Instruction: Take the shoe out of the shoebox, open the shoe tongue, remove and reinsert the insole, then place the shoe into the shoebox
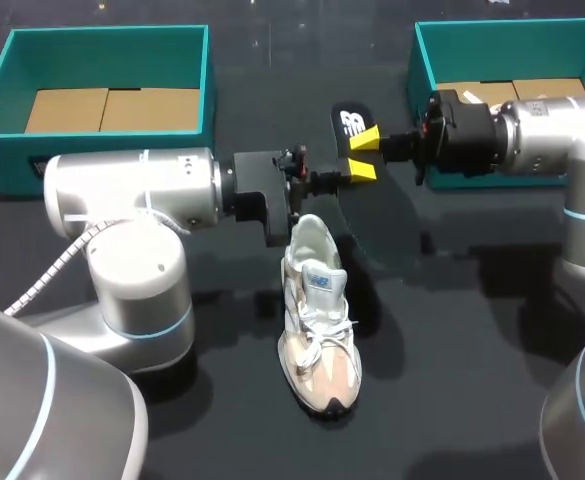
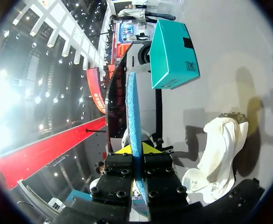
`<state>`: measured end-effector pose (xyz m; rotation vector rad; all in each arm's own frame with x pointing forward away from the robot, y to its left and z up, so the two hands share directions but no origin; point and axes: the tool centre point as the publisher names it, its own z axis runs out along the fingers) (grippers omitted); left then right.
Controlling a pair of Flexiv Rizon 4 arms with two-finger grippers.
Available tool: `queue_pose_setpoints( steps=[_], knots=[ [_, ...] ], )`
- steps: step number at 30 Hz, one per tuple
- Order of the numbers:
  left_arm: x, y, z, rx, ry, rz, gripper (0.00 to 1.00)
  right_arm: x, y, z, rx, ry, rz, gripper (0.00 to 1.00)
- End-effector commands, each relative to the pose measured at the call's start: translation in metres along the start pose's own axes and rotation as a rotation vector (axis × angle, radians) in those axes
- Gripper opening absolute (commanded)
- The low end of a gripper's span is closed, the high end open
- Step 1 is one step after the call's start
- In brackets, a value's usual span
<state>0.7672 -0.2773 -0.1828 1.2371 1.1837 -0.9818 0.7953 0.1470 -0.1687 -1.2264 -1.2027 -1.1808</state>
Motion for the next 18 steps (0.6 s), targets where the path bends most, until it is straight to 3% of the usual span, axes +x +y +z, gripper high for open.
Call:
queue_pose_setpoints(
  steps=[1,2,3,4,18],
  knots=[
    [-0.001,-0.004,0.001,0.000,0.005,0.002,0.00,0.000,-0.003,0.001,-0.003,0.003,-0.001,0.18],
    [-0.002,-0.004,0.000,0.002,0.005,0.003,0.00,0.000,-0.003,0.000,-0.003,0.003,-0.001,0.44],
    [-0.002,-0.005,-0.001,0.004,0.002,0.003,0.00,0.000,-0.004,-0.001,-0.003,0.002,-0.001,0.96],
    [-0.003,-0.006,-0.002,0.006,0.000,0.003,0.00,0.002,-0.005,-0.002,-0.003,0.001,-0.004,1.00],
    [-0.023,-0.015,-0.051,0.006,-0.019,-0.014,0.00,0.005,-0.027,-0.033,0.004,-0.008,-0.041,1.00]
  ],
)
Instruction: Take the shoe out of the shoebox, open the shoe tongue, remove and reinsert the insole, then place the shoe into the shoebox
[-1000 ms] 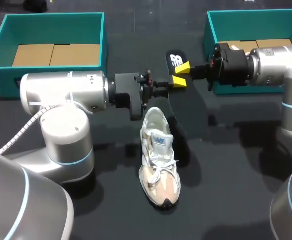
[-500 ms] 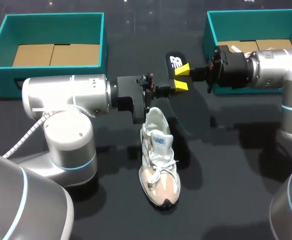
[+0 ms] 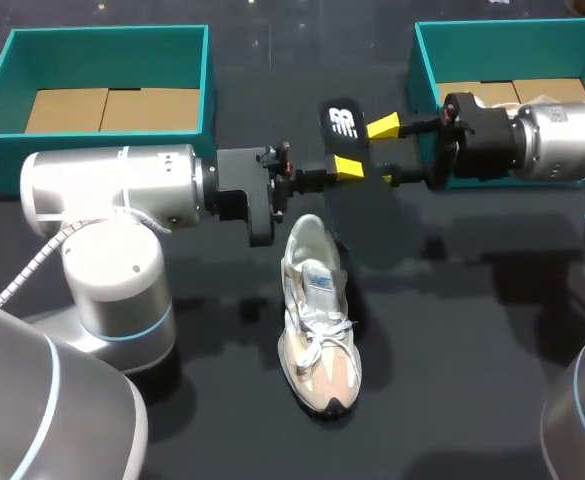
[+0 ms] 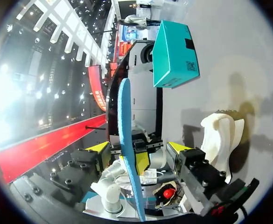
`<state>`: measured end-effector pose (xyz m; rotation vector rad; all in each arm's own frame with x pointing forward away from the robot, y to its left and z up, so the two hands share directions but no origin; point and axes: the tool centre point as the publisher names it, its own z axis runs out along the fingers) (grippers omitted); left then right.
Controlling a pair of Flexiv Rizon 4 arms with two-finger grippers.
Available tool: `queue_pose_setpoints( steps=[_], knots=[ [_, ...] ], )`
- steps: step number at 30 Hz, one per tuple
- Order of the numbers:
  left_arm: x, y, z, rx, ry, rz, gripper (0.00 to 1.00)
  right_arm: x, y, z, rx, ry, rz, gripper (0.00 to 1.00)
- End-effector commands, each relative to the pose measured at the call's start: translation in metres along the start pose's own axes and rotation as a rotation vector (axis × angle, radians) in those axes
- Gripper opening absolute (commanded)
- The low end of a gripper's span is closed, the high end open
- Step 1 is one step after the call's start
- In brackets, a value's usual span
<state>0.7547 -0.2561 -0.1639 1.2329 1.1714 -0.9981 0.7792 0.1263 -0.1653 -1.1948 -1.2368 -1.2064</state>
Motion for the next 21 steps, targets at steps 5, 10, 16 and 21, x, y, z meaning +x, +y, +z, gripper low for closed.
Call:
queue_pose_setpoints(
  steps=[5,10,16,21],
  knots=[
    [-0.007,-0.020,-0.039,-0.017,0.000,-0.007,0.00,0.004,-0.020,-0.020,0.002,-0.012,-0.001,1.00],
    [-0.011,-0.029,-0.049,-0.039,0.003,-0.017,0.00,0.003,-0.023,-0.021,0.003,-0.011,-0.002,1.00],
    [-0.021,-0.037,-0.058,-0.040,0.008,-0.074,0.00,0.003,-0.023,-0.021,0.003,-0.011,-0.002,1.00],
    [-0.021,-0.037,-0.058,-0.040,0.008,-0.074,0.00,0.003,-0.023,-0.021,0.003,-0.011,-0.002,1.00]
  ],
)
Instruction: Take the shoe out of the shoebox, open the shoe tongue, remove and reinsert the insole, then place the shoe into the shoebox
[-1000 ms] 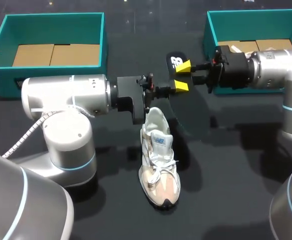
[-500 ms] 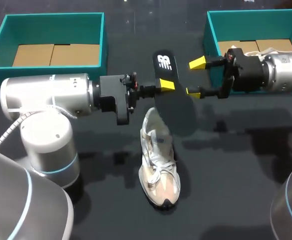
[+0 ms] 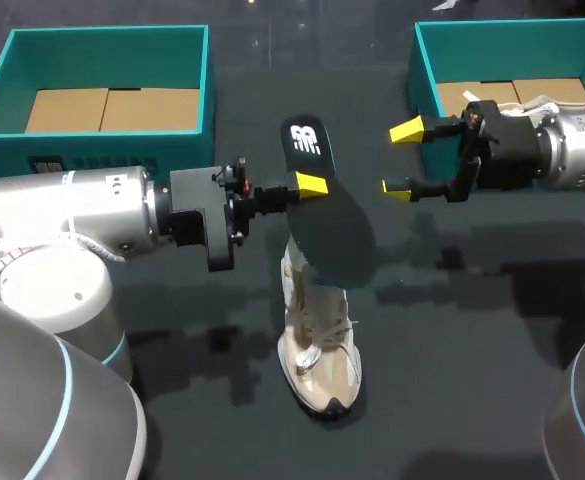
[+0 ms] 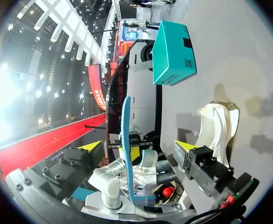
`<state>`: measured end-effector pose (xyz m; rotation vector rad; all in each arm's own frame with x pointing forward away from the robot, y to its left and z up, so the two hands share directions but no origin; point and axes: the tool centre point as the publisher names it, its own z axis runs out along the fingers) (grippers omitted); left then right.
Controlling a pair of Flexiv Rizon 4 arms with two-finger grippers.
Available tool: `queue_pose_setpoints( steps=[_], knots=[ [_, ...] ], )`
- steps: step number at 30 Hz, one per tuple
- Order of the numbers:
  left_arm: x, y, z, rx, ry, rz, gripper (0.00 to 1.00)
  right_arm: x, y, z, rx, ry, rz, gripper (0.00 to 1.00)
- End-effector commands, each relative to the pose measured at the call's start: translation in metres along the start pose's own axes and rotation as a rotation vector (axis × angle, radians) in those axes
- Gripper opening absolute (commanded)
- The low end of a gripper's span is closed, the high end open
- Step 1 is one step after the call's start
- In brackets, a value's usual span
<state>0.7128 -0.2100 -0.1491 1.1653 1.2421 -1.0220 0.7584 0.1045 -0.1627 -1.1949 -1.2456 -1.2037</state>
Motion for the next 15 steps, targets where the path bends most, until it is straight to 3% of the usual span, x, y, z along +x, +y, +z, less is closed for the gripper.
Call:
queue_pose_setpoints(
  steps=[1,8,15],
  knots=[
    [-0.002,-0.003,-0.008,0.002,0.005,0.000,0.00,0.001,-0.001,0.000,-0.001,-0.004,0.002,1.00],
    [-0.002,-0.003,-0.008,0.002,0.005,0.000,0.00,0.001,-0.001,0.000,-0.001,-0.004,0.002,1.00],
    [-0.018,-0.004,-0.012,0.069,0.054,-0.424,0.00,0.001,-0.001,0.000,-0.001,-0.004,0.002,1.00]
  ],
)
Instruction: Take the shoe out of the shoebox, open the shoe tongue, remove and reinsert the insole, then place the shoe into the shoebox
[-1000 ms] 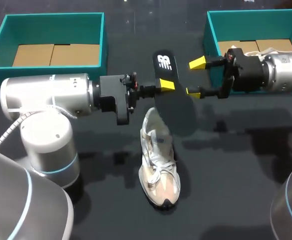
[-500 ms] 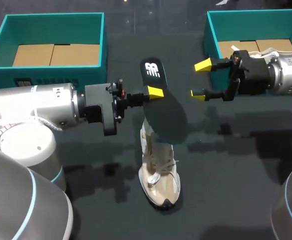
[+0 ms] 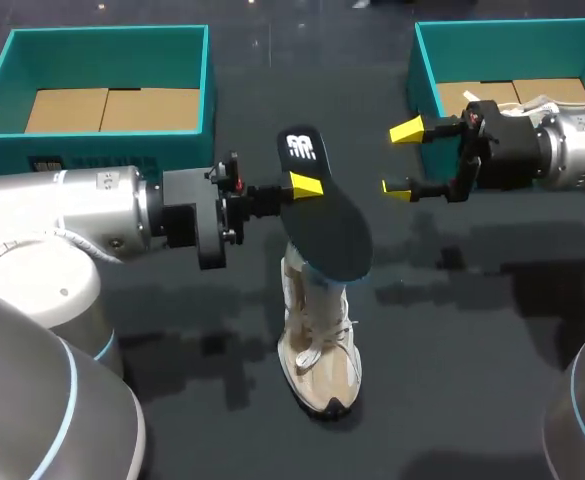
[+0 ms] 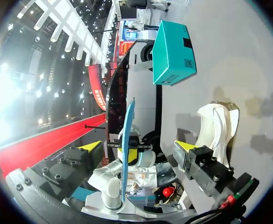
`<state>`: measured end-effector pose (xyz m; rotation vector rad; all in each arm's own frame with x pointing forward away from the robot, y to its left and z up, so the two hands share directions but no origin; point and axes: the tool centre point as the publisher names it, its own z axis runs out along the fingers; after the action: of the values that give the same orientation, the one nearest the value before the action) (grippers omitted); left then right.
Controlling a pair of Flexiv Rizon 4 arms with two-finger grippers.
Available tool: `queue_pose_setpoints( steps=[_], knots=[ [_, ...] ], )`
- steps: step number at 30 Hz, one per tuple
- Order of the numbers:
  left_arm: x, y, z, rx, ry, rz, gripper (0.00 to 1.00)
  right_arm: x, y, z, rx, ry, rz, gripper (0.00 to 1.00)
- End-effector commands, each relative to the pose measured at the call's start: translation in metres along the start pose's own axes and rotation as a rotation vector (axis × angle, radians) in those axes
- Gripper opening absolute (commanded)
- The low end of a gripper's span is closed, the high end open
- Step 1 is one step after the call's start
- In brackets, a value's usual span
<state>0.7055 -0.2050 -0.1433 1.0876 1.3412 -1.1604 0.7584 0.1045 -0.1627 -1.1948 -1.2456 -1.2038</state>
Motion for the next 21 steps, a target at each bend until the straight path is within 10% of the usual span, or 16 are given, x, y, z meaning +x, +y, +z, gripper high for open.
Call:
queue_pose_setpoints(
  steps=[1,10,21],
  knots=[
    [-0.015,-0.001,-0.008,0.041,0.073,-0.318,0.00,0.001,-0.001,0.000,-0.001,-0.005,0.002,1.00],
    [-0.029,-0.003,-0.028,0.076,0.117,-0.704,0.00,0.001,-0.001,0.000,-0.001,-0.005,0.002,1.00],
    [-0.031,0.001,-0.031,0.025,0.135,-0.626,0.00,0.001,-0.001,0.000,-0.001,-0.005,0.002,1.00]
  ],
)
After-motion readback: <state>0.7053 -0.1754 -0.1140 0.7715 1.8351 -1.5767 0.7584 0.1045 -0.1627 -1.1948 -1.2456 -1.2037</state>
